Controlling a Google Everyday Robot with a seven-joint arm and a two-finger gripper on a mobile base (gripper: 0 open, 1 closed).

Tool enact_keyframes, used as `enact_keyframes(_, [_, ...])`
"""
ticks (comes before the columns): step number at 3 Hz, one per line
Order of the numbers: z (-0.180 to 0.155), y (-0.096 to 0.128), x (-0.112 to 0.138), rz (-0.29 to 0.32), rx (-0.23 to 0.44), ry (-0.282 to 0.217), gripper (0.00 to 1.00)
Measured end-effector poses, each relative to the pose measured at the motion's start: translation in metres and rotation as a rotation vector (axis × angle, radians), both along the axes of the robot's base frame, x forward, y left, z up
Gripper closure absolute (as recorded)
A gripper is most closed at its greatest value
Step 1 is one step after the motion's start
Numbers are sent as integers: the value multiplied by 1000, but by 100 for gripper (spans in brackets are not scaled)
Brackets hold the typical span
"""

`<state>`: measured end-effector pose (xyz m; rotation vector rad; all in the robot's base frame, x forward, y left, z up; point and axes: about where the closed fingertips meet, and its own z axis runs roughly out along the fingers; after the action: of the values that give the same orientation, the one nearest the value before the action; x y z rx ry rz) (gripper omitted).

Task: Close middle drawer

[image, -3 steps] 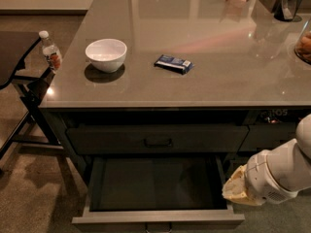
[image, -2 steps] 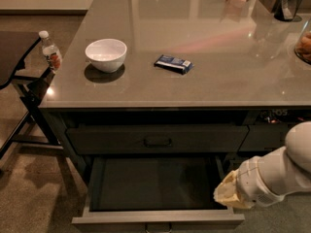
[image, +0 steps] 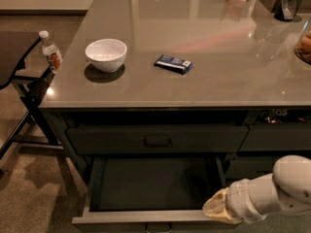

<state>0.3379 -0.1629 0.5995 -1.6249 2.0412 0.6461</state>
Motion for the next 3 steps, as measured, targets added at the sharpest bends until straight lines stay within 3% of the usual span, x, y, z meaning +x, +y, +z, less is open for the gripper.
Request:
enact_keyframes(1, [-48,3,-9,25,53,-39,100])
enact_keyframes(2, [-48,3,-9,25,53,-39,100])
enact_keyframes(3, [-75,4,-13,8,40,4,100])
